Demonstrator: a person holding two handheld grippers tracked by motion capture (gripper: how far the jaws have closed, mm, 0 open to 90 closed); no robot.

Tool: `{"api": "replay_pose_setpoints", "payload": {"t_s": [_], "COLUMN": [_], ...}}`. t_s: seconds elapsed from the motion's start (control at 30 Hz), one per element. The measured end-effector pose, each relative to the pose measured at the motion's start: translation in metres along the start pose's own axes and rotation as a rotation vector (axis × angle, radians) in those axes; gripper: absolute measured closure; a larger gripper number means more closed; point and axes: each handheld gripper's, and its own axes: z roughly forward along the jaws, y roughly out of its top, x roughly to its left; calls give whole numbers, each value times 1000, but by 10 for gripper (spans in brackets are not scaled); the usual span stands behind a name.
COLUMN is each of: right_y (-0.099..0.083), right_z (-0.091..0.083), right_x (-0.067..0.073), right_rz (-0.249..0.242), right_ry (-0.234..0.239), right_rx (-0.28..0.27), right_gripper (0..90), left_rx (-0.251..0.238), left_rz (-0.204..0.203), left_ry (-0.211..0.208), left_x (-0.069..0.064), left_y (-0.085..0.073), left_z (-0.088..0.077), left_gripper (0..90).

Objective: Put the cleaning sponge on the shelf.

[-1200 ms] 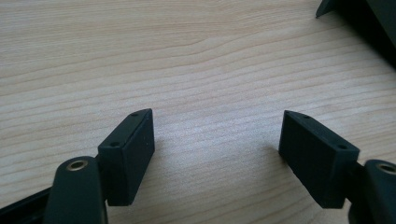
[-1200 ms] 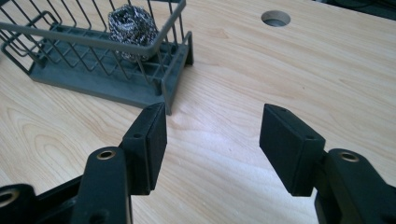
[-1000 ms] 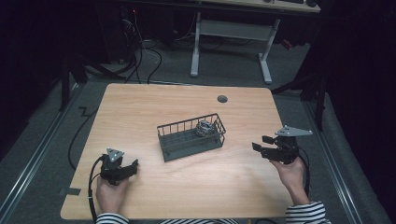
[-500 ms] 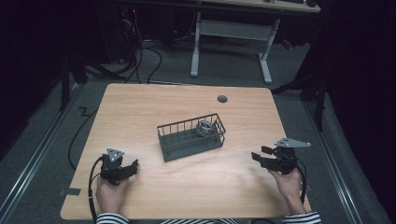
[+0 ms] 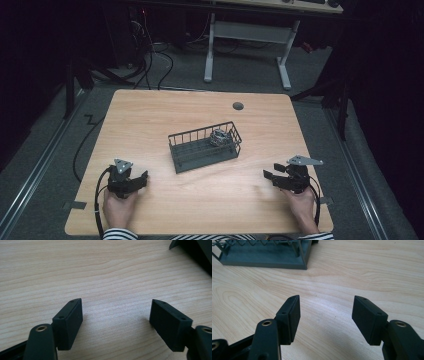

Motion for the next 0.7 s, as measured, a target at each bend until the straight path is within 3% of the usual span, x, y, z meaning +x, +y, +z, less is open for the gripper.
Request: {"api": "replay_pose_setpoints", "payload": {"t_s": [0.5, 0.7], "right_y": [-13, -15], "right_z": [18, 21], "right_x": [11, 15], "right_rz": [-73, -83], "right_ry": [-62, -67], "right_rx": [36, 41], "right_gripper": [368, 367], "left_rx": [2, 3], "left_rz": [1, 3], "left_ry": [0, 0], "left_x": [0, 0], "left_y": [0, 0], "left_z": [0, 0], "left_gripper": [270, 270]}}
